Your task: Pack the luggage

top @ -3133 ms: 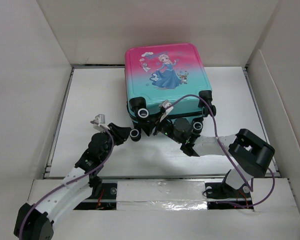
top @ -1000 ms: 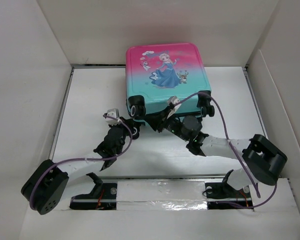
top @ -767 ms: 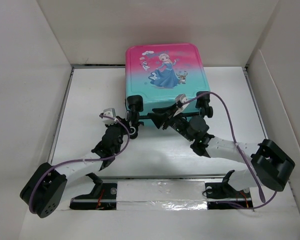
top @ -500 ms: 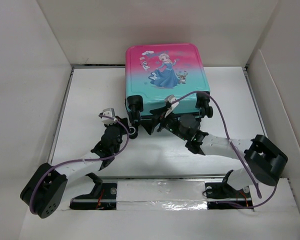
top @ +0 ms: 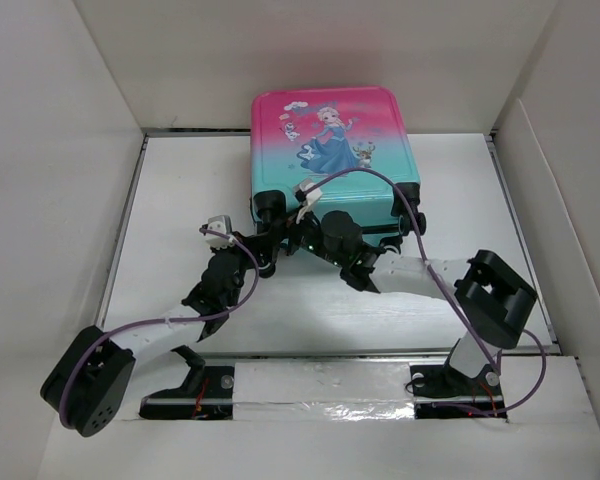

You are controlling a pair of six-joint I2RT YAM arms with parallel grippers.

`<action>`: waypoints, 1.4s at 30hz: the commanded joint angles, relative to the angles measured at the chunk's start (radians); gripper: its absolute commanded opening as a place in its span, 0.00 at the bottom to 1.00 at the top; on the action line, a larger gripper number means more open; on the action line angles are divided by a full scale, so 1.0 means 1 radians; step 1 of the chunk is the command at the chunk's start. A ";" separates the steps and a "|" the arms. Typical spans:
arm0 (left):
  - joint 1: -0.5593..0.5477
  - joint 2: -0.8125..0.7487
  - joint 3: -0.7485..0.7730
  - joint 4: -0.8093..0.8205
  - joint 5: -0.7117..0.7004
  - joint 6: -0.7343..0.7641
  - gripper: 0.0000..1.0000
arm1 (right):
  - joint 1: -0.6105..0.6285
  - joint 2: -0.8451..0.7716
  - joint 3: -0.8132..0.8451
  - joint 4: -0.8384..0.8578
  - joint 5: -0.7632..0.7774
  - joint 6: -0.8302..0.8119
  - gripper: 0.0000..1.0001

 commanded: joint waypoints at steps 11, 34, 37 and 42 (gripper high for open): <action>0.011 -0.224 -0.061 -0.068 -0.055 -0.099 0.00 | 0.006 -0.033 0.005 -0.074 0.146 0.075 1.00; 0.054 -0.139 0.043 0.096 0.350 -0.156 0.00 | -0.004 -0.120 0.002 -0.150 0.104 0.061 1.00; 0.054 -0.125 0.041 0.108 0.355 -0.162 0.00 | -0.004 -0.081 0.080 -0.241 0.073 0.037 1.00; 0.054 -0.108 0.043 0.133 0.369 -0.170 0.00 | -0.013 -0.028 0.118 -0.249 0.045 0.058 1.00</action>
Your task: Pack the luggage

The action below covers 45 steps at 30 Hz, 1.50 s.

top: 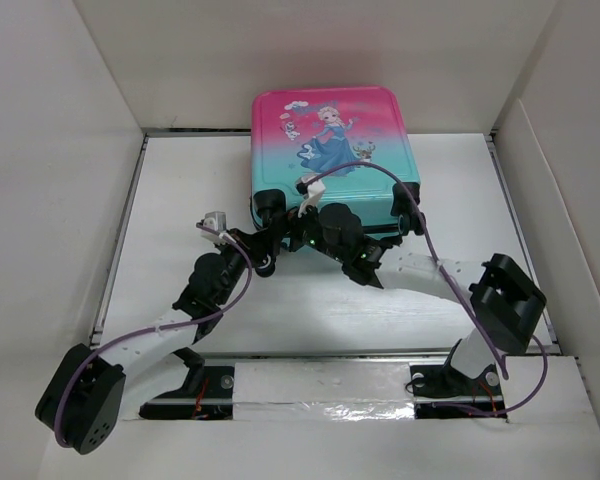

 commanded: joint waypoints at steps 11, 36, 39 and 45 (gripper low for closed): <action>-0.001 0.031 0.030 0.189 0.117 -0.040 0.00 | -0.011 0.039 0.062 -0.018 0.026 0.025 1.00; -0.001 -0.072 -0.009 -0.125 -0.022 0.076 0.23 | -0.021 -0.049 -0.097 0.198 0.104 0.038 0.00; -0.023 0.027 0.023 -0.096 -0.012 0.101 0.28 | -0.021 -0.072 -0.102 0.184 0.094 0.022 0.00; -0.041 0.166 0.088 -0.058 -0.048 0.123 0.40 | -0.021 -0.124 -0.142 0.161 0.086 0.008 0.00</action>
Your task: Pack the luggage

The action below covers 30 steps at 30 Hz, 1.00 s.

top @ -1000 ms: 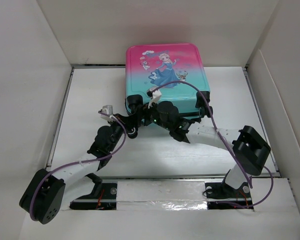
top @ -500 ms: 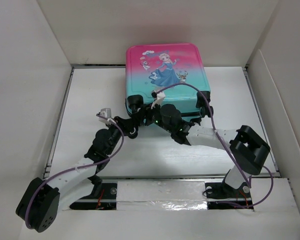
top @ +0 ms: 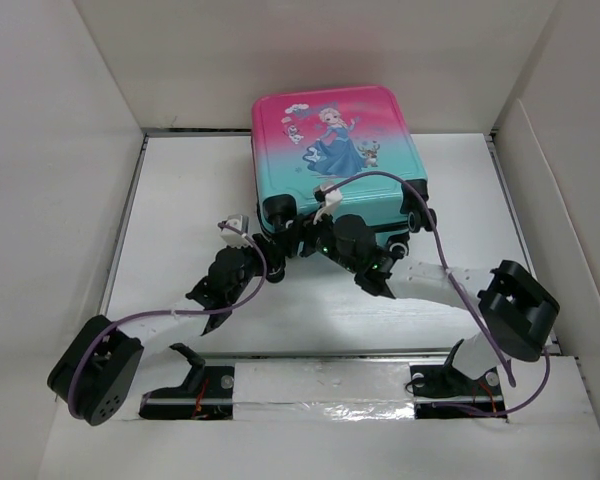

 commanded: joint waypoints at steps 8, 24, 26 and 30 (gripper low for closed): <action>-0.003 0.019 0.047 0.069 -0.062 0.045 0.52 | -0.027 -0.159 -0.054 0.014 -0.002 -0.053 0.00; -0.003 0.171 0.097 0.264 0.062 0.142 0.13 | -0.047 -0.171 -0.084 0.042 -0.084 -0.050 0.00; -0.003 0.160 0.102 0.246 0.014 0.137 0.00 | -0.047 -0.179 -0.092 0.042 -0.087 -0.050 0.00; -0.003 0.127 0.082 0.215 -0.062 0.128 0.00 | -0.047 -0.199 -0.132 0.053 -0.089 -0.042 0.00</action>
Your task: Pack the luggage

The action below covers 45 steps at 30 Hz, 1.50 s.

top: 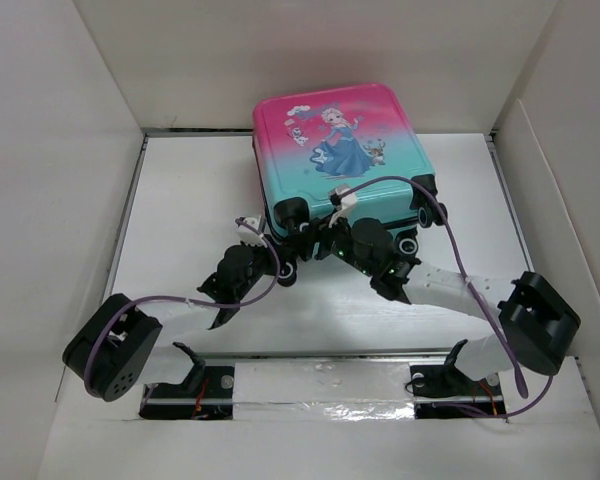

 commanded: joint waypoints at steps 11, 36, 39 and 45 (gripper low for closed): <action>0.021 -0.152 0.002 -0.172 -0.441 -0.022 0.00 | -0.006 -0.223 -0.150 0.017 0.011 -0.028 0.00; 0.104 -0.579 0.094 -0.356 -0.488 -0.275 0.86 | 0.153 -0.205 -0.073 -0.083 -0.099 -0.098 0.00; 0.095 -0.793 0.120 -0.458 -0.448 -0.301 0.99 | 0.207 -0.105 0.039 -0.080 -0.099 -0.114 0.00; 0.095 -0.933 0.255 -0.665 -0.348 -0.297 0.99 | 0.333 0.015 0.262 -0.163 -0.011 -0.175 1.00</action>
